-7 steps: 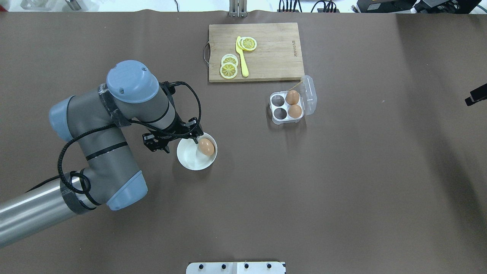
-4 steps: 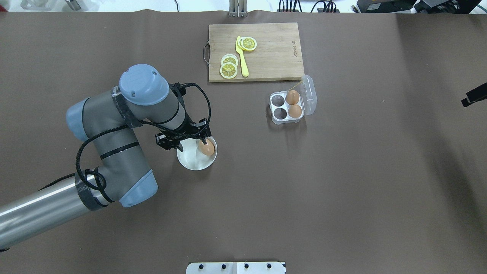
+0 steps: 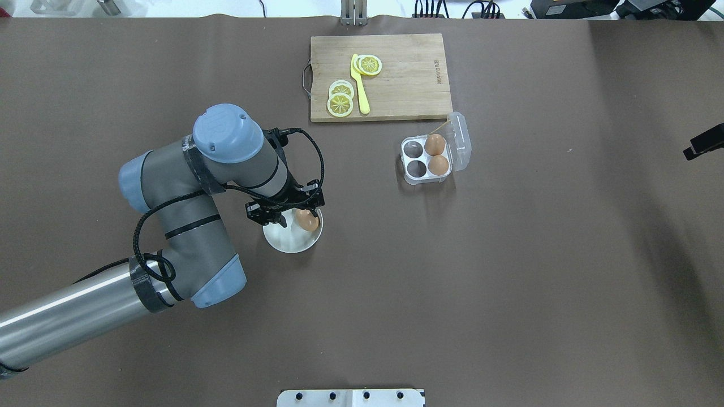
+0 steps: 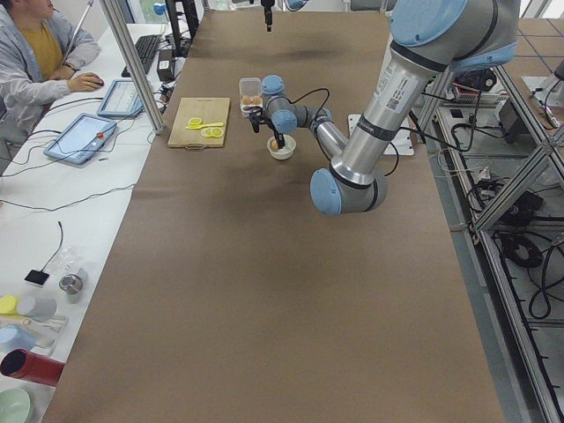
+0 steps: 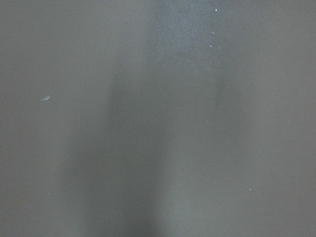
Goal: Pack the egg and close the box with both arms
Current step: 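Lower the left gripper and close it on the brown egg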
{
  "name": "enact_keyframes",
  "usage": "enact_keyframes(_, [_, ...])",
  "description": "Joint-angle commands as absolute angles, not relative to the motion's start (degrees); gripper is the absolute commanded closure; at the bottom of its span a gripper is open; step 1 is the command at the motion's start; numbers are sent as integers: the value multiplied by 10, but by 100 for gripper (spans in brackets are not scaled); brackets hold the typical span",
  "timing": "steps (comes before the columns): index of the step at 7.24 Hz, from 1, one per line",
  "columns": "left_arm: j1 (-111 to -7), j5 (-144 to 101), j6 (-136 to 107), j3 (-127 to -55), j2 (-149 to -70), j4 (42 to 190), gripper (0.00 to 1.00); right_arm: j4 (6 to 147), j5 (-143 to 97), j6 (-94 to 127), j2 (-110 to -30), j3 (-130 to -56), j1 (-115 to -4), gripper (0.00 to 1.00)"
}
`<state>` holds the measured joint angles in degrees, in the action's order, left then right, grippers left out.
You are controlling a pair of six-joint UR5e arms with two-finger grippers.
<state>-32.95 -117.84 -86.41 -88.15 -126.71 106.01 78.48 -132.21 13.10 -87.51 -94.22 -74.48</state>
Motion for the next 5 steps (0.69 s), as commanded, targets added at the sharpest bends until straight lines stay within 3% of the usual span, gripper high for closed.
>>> enact_keyframes(1, [-323, -1176, -876, -870, -1267, 1079, 36, 785, -1323, 131, -875, -943, -744, 0])
enact_keyframes(3, [-323, -1176, -876, -869, -1266, 1079, 49, 785, -1323, 131, -875, -943, -744, 0])
enact_keyframes(4, [-323, -1176, -877, -872, -1266, 1079, 82, 785, -1323, 131, -875, -943, -744, 0])
enact_keyframes(5, [-324, -1178, -873, -875, -1264, 1082, 100, 785, -1323, 131, -875, -942, -744, 0])
